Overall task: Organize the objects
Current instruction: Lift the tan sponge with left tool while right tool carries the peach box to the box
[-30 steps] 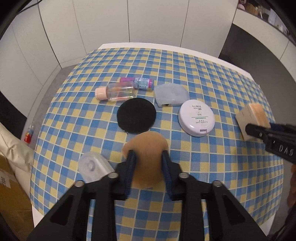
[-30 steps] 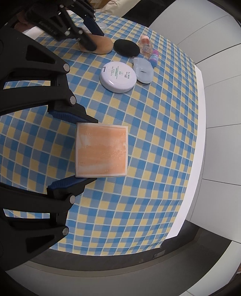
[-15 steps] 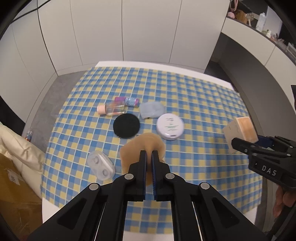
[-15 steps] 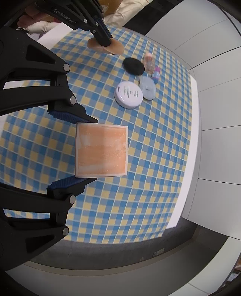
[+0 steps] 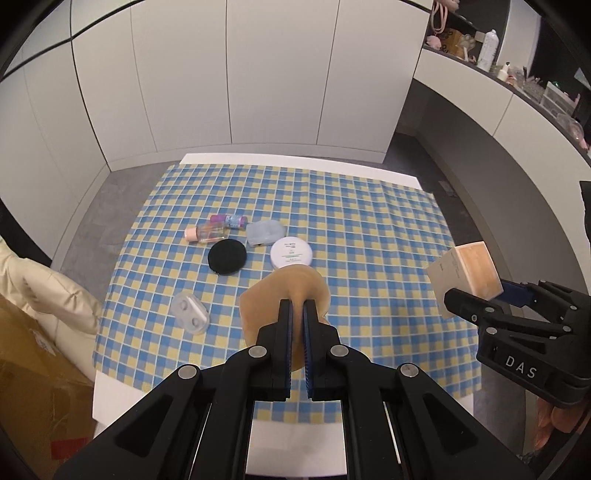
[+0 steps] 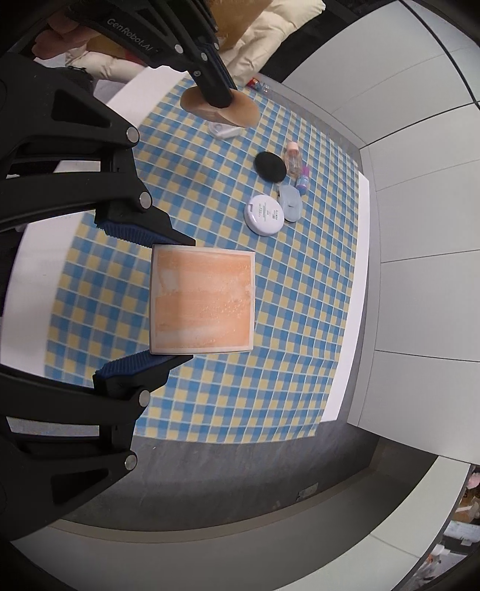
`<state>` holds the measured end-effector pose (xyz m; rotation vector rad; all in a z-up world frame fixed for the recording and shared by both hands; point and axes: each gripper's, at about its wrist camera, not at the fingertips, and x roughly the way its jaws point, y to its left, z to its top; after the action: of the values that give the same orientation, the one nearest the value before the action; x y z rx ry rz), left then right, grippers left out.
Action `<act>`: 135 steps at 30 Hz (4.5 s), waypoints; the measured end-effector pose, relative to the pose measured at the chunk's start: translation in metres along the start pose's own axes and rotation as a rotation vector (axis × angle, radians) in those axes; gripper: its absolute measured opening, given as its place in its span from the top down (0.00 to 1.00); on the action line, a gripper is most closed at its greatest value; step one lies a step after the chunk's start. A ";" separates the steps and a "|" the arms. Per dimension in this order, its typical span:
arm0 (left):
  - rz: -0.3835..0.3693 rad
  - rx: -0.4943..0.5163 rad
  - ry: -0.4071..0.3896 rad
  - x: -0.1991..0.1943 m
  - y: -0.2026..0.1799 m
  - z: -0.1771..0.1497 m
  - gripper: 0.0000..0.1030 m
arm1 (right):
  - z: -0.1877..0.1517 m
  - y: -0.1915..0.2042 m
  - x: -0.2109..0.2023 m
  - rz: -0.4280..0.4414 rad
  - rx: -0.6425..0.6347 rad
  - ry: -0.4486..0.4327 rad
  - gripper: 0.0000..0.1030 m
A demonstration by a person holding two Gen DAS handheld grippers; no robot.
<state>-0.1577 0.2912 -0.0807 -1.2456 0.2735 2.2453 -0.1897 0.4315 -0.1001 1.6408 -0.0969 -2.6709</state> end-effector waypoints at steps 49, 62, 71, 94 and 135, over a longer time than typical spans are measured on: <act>-0.031 -0.010 -0.074 -0.070 0.005 -0.024 0.95 | -0.011 0.005 -0.075 0.025 -0.036 -0.081 0.48; -0.015 -0.040 -0.078 -0.071 0.029 -0.027 0.94 | -0.005 0.026 -0.070 0.032 -0.044 -0.084 0.48; -0.002 -0.078 -0.097 -0.080 0.051 -0.030 0.94 | 0.000 0.053 -0.068 0.059 -0.091 -0.099 0.48; 0.065 -0.147 -0.143 -0.108 0.106 -0.046 0.94 | 0.006 0.121 -0.068 0.109 -0.172 -0.111 0.48; 0.251 -0.328 -0.200 -0.165 0.220 -0.110 0.94 | -0.002 0.285 -0.074 0.267 -0.401 -0.123 0.48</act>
<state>-0.1316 0.0022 -0.0234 -1.1857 -0.0192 2.6932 -0.1620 0.1496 -0.0193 1.2475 0.1933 -2.3904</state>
